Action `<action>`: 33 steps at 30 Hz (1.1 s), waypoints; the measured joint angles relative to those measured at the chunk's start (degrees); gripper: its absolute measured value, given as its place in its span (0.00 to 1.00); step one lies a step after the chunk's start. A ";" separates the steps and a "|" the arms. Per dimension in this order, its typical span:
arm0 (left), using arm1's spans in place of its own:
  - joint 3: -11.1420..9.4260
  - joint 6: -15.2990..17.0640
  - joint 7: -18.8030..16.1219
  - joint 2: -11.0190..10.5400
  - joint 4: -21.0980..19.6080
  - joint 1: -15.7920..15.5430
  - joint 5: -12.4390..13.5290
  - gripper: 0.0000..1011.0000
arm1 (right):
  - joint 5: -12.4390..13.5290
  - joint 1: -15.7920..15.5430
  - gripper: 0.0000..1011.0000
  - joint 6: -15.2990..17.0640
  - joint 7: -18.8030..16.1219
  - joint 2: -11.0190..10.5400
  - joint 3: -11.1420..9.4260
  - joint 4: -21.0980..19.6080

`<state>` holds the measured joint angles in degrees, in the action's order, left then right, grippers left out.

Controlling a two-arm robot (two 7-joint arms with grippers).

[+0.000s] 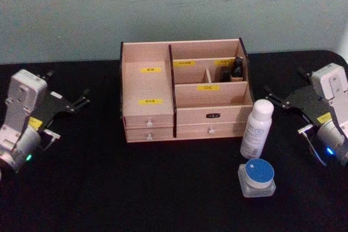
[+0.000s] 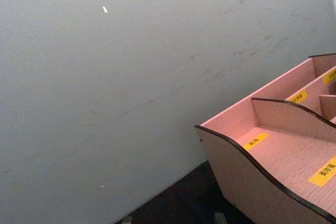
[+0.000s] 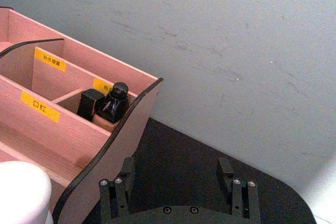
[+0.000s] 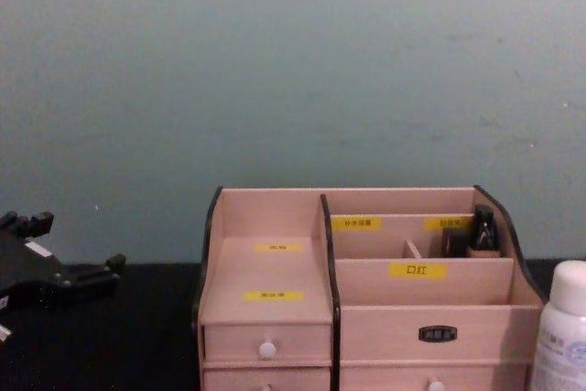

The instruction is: Pick up the facial cleanser and watermelon frost from the table and place them into the tiered storage box.

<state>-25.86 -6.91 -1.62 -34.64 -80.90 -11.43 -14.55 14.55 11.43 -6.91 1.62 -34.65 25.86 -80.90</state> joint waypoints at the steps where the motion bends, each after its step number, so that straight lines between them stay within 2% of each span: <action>1: 0.00 0.00 0.00 0.00 0.00 0.00 0.00 0.99 | 0.00 0.00 0.99 0.00 0.00 0.00 0.00 0.00; 33: 0.00 0.00 0.00 0.00 0.00 0.00 0.00 0.99 | 0.00 0.00 0.99 0.00 0.00 0.00 0.00 0.00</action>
<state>-25.86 -6.91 -1.62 -34.65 -80.90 -11.43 -14.55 14.55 11.43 -6.91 1.62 -34.65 25.86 -80.90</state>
